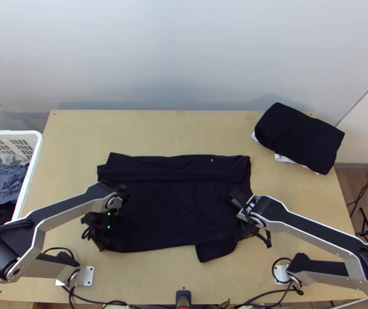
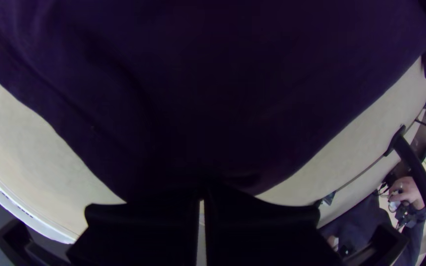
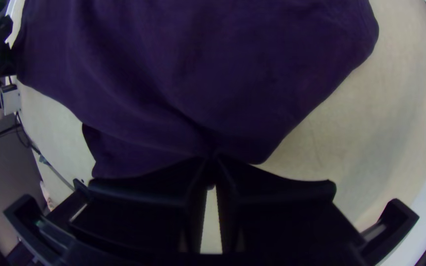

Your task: Fold the t-shirt

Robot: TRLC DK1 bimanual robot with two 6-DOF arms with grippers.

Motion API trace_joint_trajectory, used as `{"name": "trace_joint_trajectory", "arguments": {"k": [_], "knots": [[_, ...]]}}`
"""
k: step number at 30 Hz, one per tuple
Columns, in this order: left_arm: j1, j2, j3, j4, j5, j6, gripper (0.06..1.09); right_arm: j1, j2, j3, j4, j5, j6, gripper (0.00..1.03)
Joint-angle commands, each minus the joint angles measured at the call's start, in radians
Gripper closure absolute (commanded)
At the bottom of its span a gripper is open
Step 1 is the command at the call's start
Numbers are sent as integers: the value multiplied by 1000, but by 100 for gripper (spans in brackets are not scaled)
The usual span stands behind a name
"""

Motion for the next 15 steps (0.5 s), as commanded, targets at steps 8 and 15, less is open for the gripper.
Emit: {"name": "trace_joint_trajectory", "arguments": {"k": [8,15], "knots": [[185,-103,141,-139,-11,86,104,-57,-181,-72,-27,-11,-209,100],[252,-103,207,-139,-9,102,104,-143,-193,-21,-33,-23,-232,100]]}}
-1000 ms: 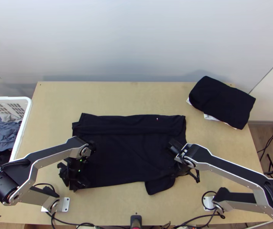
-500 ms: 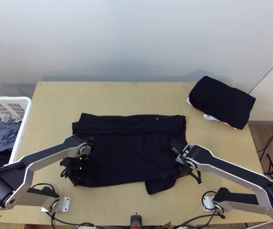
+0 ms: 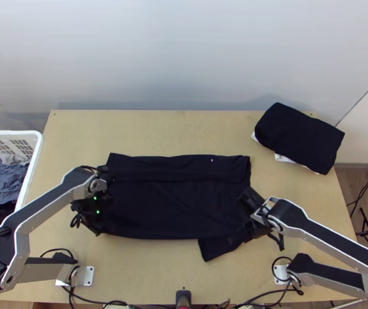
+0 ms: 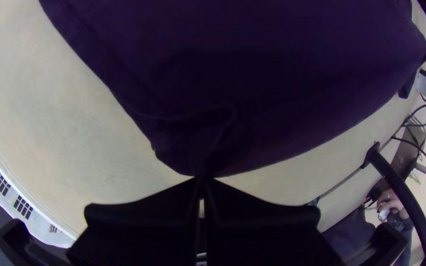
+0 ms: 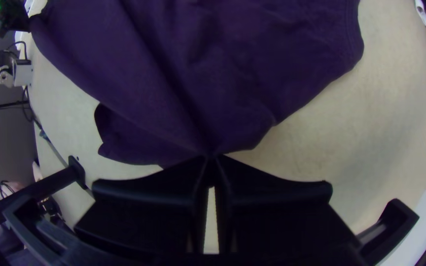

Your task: Fold the t-shirt

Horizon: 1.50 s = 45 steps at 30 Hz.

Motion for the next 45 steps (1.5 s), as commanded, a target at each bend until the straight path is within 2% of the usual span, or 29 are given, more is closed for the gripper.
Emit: {"name": "trace_joint_trajectory", "arguments": {"k": [1,5,15,27,33,45], "knots": [[79,-4,82,-11,4,14,104,-68,-27,48,-7,-13,-29,100],[131,30,158,8,7,-3,104,-85,-30,88,-1,-15,-54,100],[236,117,329,44,10,-61,104,-97,-44,193,16,-13,-184,100],[299,234,536,53,8,-107,104,-215,126,374,24,-38,-207,100],[308,272,612,41,8,-107,104,-258,271,456,19,-53,-171,100],[314,343,715,41,7,-145,104,-345,472,654,17,-61,-158,100]]}}
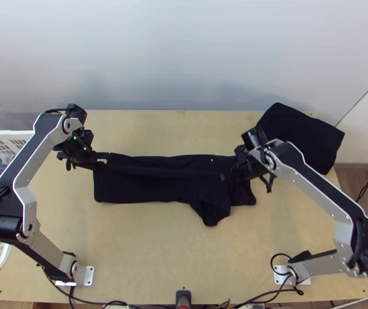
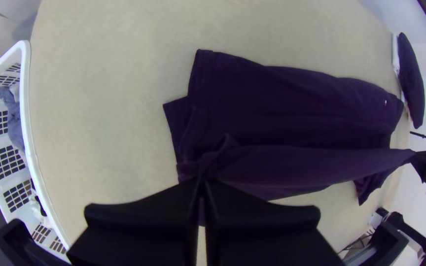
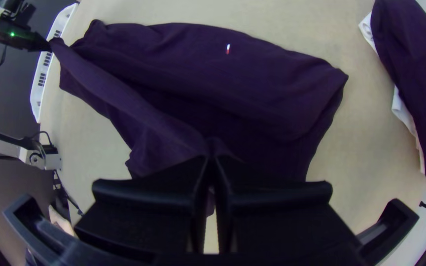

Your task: Fold the t-shirt

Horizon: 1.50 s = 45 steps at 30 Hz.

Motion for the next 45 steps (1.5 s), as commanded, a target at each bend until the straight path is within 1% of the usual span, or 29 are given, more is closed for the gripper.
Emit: {"name": "trace_joint_trajectory", "arguments": {"k": [1,4,5,6,7,8,9,10,12,13,15,17,18,20,21,23,24,27,28,30,31,33,34,36,37,45], "knots": [[3,39,55,-1,1,-11,104,-39,97,102,-4,-3,3,100],[1,46,58,-2,1,-13,104,-46,119,128,-4,-3,10,100],[0,48,57,-4,1,-13,104,-46,117,131,-2,-2,26,100],[-2,48,55,-4,1,-13,104,-49,117,133,-4,-3,34,94],[-2,48,55,-5,1,-15,104,-51,113,130,-5,-3,66,70],[-2,48,54,-9,1,-15,104,-51,102,125,-15,-3,92,41],[-2,48,52,-10,1,-13,104,-49,88,116,-28,-3,106,22],[-2,46,51,-12,1,-13,104,-49,73,107,-45,-3,120,15],[3,45,46,-12,-1,-10,104,-43,48,96,-113,-5,169,8],[6,45,45,-13,-1,-8,104,-37,34,88,-153,-5,175,4],[10,45,42,-13,-1,-5,104,-23,-4,44,-188,-5,200,4],[10,46,42,-12,1,-4,104,-3,-44,-38,-186,-5,200,4],[9,49,42,-12,1,-4,104,15,-59,-79,-186,-5,200,6],[3,52,42,-12,1,-7,104,66,-87,-157,-179,-5,198,16],[-2,54,42,-12,1,-8,104,87,-99,-193,-165,-5,198,18],[-10,57,42,-12,1,-11,104,138,-114,-268,-110,-3,200,18],[-14,57,42,-10,1,-13,104,158,-119,-298,-81,-3,200,21],[-20,57,42,-12,1,-15,104,188,-117,-346,13,-3,200,39],[-20,57,42,-12,1,-15,104,188,-120,-357,54,-2,198,46],[-20,57,43,-12,1,-15,104,181,-124,-364,130,1,191,66],[-19,56,42,-13,-1,-13,104,170,-124,-364,160,4,184,72],[-14,52,42,-16,-1,-13,104,145,-124,-363,194,6,168,72],[-11,51,42,-19,-1,-10,104,136,-122,-360,202,6,161,70],[-5,49,42,-22,-1,-8,104,127,-116,-360,202,7,151,56],[-2,49,42,-22,-1,-7,104,122,-113,-364,202,7,141,52],[1,49,35,-22,1,-8,104,110,-102,-374,215,27,117,51]]}}
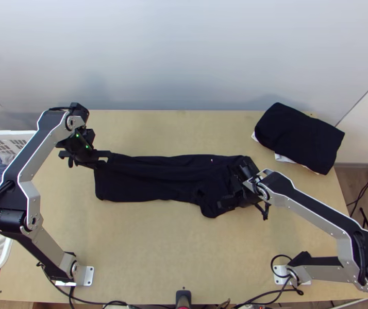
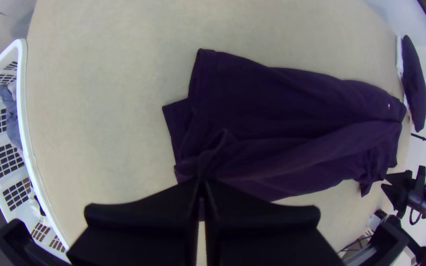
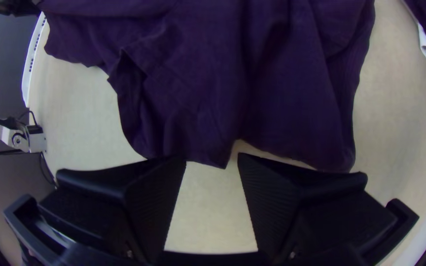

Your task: Fold the t-shirt

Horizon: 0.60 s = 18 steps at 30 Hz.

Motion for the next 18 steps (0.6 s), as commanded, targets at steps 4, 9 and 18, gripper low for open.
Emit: {"name": "trace_joint_trajectory", "arguments": {"k": [4,9,18], "knots": [[0,-2,-5,-3,1,0,104,-7,28,-16,70,11,-17,52],[-3,-6,2,-9,1,3,104,-1,45,-21,120,11,-29,85],[11,-14,4,-18,1,8,104,-6,7,-26,131,10,-66,100]]}}
